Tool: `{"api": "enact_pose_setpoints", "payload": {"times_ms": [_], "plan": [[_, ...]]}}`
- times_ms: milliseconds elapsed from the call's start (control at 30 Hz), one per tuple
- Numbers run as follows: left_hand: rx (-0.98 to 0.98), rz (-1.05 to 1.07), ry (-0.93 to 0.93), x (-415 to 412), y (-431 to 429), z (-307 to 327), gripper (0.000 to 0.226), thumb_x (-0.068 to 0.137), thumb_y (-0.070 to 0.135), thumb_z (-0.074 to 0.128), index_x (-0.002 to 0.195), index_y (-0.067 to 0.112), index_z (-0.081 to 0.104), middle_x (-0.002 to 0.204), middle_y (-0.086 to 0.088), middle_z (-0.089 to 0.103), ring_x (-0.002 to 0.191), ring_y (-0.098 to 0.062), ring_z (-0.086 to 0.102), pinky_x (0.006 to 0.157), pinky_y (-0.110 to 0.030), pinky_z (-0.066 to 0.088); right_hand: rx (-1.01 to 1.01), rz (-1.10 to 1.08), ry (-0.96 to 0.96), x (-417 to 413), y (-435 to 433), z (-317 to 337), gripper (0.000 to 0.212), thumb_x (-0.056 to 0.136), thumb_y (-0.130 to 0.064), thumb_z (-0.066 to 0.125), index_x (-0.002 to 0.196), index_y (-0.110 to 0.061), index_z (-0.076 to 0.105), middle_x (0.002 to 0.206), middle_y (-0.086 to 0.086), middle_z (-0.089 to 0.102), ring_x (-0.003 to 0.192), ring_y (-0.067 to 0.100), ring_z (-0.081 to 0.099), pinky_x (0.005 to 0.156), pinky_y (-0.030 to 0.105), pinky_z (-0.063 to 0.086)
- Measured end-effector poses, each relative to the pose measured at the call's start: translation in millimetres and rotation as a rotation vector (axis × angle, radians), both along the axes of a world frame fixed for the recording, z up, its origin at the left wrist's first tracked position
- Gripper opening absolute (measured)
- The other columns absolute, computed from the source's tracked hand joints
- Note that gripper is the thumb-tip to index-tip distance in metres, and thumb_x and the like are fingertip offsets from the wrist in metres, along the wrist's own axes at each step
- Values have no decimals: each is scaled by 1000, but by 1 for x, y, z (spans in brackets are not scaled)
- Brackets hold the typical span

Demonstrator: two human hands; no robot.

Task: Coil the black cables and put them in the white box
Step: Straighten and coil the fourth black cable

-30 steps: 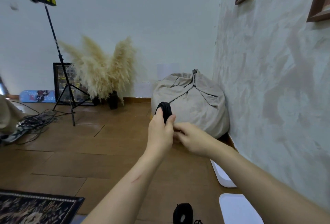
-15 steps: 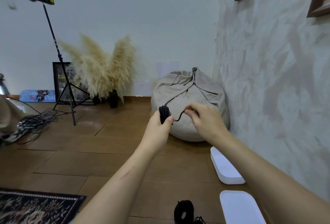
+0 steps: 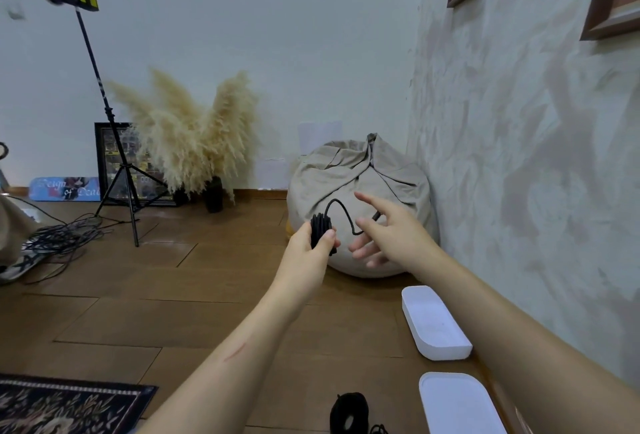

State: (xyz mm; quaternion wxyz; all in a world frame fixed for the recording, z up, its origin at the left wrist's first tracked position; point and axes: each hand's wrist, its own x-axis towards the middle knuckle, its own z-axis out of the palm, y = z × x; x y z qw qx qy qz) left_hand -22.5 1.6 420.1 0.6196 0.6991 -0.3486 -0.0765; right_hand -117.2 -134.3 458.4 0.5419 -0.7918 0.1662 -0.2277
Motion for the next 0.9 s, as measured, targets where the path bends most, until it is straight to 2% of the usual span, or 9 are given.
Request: {"api": "enact_pose_setpoints", "payload": {"times_ms": [133, 233, 333, 433, 600, 700, 767, 833, 900], "plan": [[38, 68, -51, 1, 2, -2, 15, 104, 25, 51, 99, 16, 62, 93, 6, 68, 90, -11, 63, 82, -30, 48, 152, -34, -25, -2, -8, 7, 53, 104, -18, 53, 151, -38, 37, 112, 19, 68, 86, 31, 75, 66, 38, 63], [58, 43, -76, -2, 2, -1, 15, 104, 25, 52, 95, 17, 61, 88, 7, 67, 85, -9, 62, 79, -30, 47, -96, -23, -52, 2, -11, -1, 48, 102, -19, 57, 146, -33, 48, 123, 12, 63, 101, 22, 69, 79, 37, 62], [61, 6, -108, -6, 0, 0, 15, 104, 25, 53, 94, 19, 62, 88, 4, 68, 89, -17, 64, 85, -38, 50, -244, 11, -102, 7, -7, -7, 27, 101, -20, 58, 119, -37, 68, 105, -2, 68, 96, 20, 69, 75, 37, 62], [39, -38, -119, -9, 0, 1, 14, 104, 26, 52, 98, 19, 62, 88, 7, 67, 90, -18, 64, 87, -42, 50, -292, -64, -163, 12, -11, -4, 22, 98, -19, 62, 96, -37, 74, 84, -4, 72, 81, 13, 70, 69, 31, 61], [10, -204, -105, -19, 6, 12, 11, 105, 15, 51, 106, 17, 62, 93, 11, 66, 85, 8, 60, 78, -12, 44, -227, 19, -141, 11, -19, -5, 20, 98, -20, 62, 101, -32, 77, 83, 1, 74, 81, 15, 68, 70, 32, 59], [14, -287, -114, -22, 10, 17, 20, 102, 12, 56, 118, 23, 61, 96, 19, 68, 99, 6, 62, 86, -11, 45, -201, 106, -125, 9, -24, -6, 25, 103, -17, 55, 103, -31, 76, 94, 6, 74, 87, 15, 68, 76, 38, 59], [20, -284, -131, -22, 11, 19, 23, 102, 13, 57, 123, 21, 61, 98, 18, 68, 99, 7, 62, 85, -10, 45, -243, 151, -81, 8, -23, -4, 28, 105, -18, 50, 107, -31, 74, 98, 10, 72, 89, 22, 66, 81, 45, 58], [16, -256, -151, -21, 10, 17, 19, 101, 13, 57, 116, 24, 63, 94, 19, 67, 93, 7, 61, 82, -11, 44, -312, 175, -39, 7, -20, 0, 33, 106, -15, 46, 105, -37, 71, 98, 12, 67, 87, 25, 62, 83, 50, 57], [12, -239, -158, -22, 9, 16, 20, 101, 12, 55, 112, 27, 62, 92, 24, 67, 91, 8, 61, 80, -12, 43, -345, 209, 0, 5, -15, 4, 41, 105, -7, 44, 107, -41, 67, 105, 4, 60, 91, 25, 65, 87, 51, 57]]}}
